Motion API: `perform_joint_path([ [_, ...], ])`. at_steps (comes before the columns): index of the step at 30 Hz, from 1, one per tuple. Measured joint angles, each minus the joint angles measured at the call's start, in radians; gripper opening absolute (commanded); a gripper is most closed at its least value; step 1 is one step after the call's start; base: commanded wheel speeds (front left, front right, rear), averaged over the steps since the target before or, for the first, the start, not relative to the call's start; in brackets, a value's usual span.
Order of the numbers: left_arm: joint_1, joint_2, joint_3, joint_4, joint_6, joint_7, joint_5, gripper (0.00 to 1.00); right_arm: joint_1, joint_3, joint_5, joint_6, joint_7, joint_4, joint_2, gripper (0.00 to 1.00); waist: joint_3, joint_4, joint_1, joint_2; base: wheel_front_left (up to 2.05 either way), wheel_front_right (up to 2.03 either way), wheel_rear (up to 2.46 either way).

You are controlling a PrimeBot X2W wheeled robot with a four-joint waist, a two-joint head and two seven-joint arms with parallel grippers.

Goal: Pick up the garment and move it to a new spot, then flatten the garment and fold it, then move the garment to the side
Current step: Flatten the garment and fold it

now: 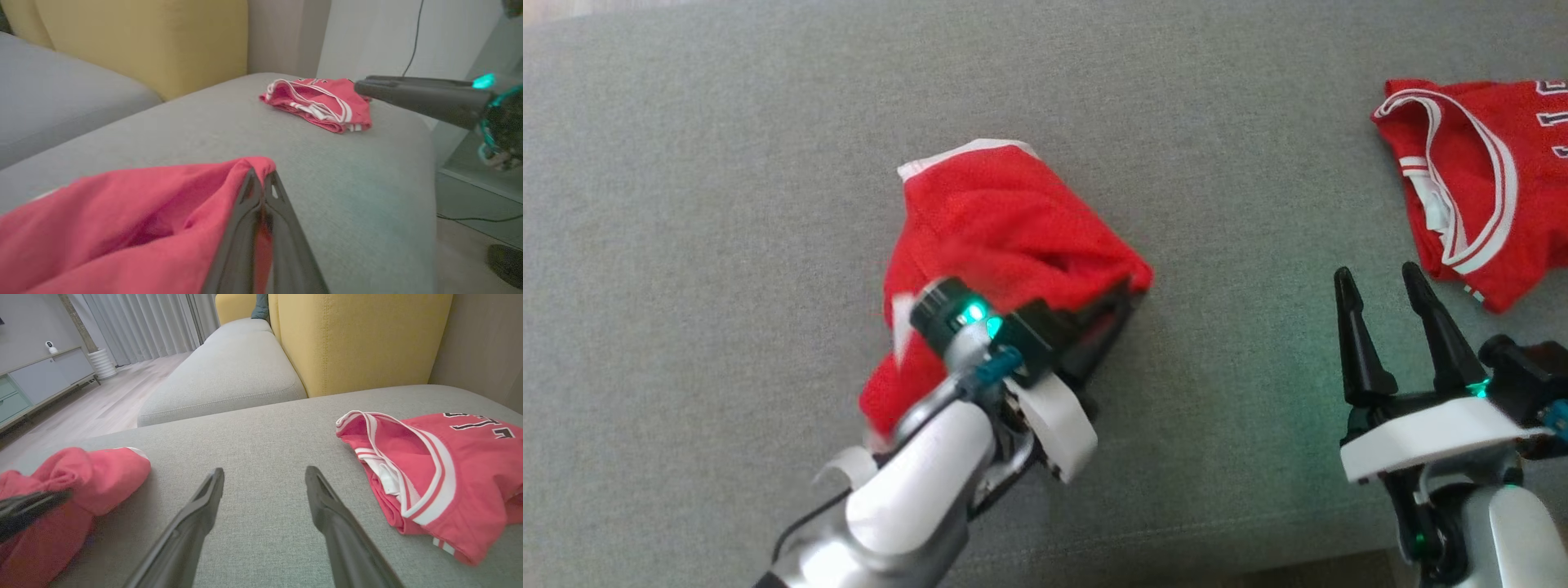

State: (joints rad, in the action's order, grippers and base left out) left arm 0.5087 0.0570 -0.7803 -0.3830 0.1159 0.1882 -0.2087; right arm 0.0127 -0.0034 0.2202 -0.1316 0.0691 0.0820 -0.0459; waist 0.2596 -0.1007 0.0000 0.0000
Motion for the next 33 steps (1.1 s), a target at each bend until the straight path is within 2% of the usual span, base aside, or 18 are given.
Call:
perform_joint_path([
  [4,0.004,0.000,-0.084,-0.044,0.003,0.020,-0.051,0.00,0.000,0.002,0.000,0.000,0.000,0.000,0.000,1.00,0.009,0.001,0.0000,0.0000,0.00,0.00,0.00],
  [5,0.004,-0.001,-0.094,-0.049,-0.003,0.026,-0.067,0.33,0.000,0.002,0.002,0.000,0.000,0.000,0.000,1.00,0.010,0.002,0.0000,0.0000,0.00,0.00,0.00],
  [6,0.005,-0.001,-0.101,-0.049,-0.012,0.035,-0.086,1.00,0.001,0.002,0.002,0.000,0.000,-0.001,0.000,1.00,0.011,0.003,0.0000,0.0000,0.00,0.00,0.00],
  [11,0.011,-0.001,-0.123,-0.002,-0.033,0.056,-0.128,1.00,0.001,-0.001,0.001,0.000,0.000,-0.003,0.000,1.00,0.006,0.022,0.0000,0.0000,0.00,0.00,0.00],
  [15,0.009,-0.001,-0.089,0.086,-0.072,0.061,-0.123,1.00,0.001,-0.005,-0.004,0.000,0.000,-0.002,0.000,1.00,-0.002,0.042,0.0000,0.0000,0.00,0.00,0.00],
  [19,-0.006,0.025,0.043,0.180,-0.145,0.062,-0.117,1.00,0.004,-0.005,-0.020,0.000,0.000,0.003,0.000,1.00,-0.012,0.064,0.0000,0.0000,0.00,0.00,0.00],
  [25,-0.137,0.120,0.268,0.232,-0.246,0.064,-0.130,1.00,0.019,0.001,-0.038,0.000,0.002,0.009,0.000,1.00,-0.029,0.093,0.0000,0.0000,0.00,0.00,0.00],
  [30,-0.239,0.163,0.397,0.263,-0.284,0.065,-0.138,1.00,0.018,0.000,-0.055,0.000,0.011,0.013,0.000,1.00,-0.049,0.117,0.0000,0.0000,0.00,0.00,0.00],
  [33,-0.301,0.186,0.440,0.273,-0.285,0.065,-0.138,1.00,0.017,-0.001,-0.058,0.000,0.021,0.015,0.000,1.00,-0.063,0.131,0.0000,0.0000,0.00,0.00,0.00],
])
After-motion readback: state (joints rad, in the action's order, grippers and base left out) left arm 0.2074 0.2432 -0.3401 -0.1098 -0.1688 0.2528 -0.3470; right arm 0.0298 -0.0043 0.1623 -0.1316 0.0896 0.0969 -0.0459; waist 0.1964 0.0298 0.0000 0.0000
